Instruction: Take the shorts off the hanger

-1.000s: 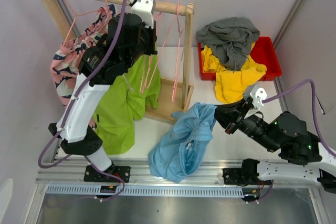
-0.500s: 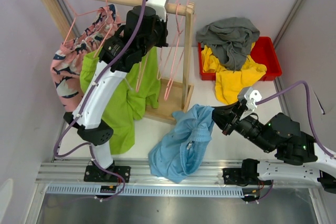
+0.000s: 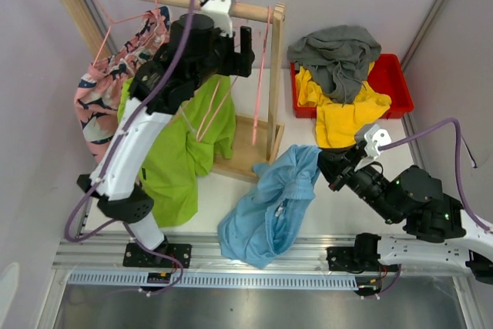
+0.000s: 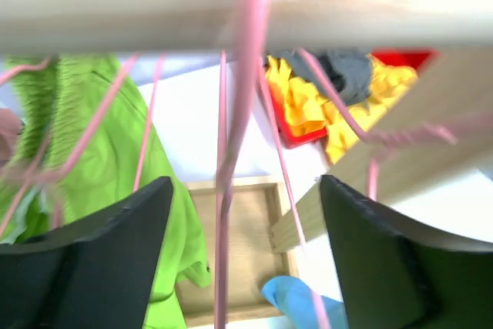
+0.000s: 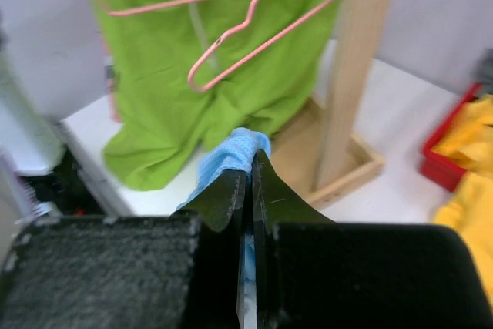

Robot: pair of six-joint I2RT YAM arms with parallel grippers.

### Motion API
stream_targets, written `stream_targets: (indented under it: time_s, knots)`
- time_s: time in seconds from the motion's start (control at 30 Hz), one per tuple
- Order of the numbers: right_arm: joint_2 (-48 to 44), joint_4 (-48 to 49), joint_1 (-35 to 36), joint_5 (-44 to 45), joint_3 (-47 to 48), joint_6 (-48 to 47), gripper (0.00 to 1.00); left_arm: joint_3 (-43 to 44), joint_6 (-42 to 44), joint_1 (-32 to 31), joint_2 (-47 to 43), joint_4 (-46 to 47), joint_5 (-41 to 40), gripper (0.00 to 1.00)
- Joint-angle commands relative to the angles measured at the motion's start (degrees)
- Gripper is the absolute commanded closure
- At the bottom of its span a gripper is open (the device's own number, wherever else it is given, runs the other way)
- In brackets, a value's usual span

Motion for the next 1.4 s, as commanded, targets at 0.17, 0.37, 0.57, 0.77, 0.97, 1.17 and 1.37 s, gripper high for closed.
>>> stream_targets:
  time_s: [0.17,0.37,0.57,0.77,0.97,1.17,1.37]
  knots:
    - [7.4,15.5,-11.0,13.4,12.2,-14.7,1.0,-4.1,-2.5,0.4,-18.2,1.6,6.7,0.01]
    - [28.3,6.6,-50.7,-18.1,36.4,-2.5,1.0,-7.5,-3.2,0.4,-27.0,2.0,8.7,0.01]
    - [59.1,12.8,-73.6,-35.0,65.9,11.6,1.0,-17.2,-2.9,0.4,-37.5,7.5,8.5,0.01]
    - [98.2,27.4,-82.7,-24.9,100.6,23.0,0.77,-22.6,-4.8,0.4,-41.4,7.0,4.7,0.0]
    - [98.3,16.9,-84.0,-20.9,74.9,36.2,0.01,-29.9,-3.3,0.3,-45.8,6.1,-5.5,0.01]
    - [75.0,42.5,-81.2,-18.7,29.7,35.2,0.01,-27.7,-2.4,0.4,-43.2,2.0,-15.8,0.01]
    - [54.6,43.1,-78.0,-20.4,14.8,30.0,0.01,-27.8,-1.0,0.4,-37.4,1.1,-18.2,0.01]
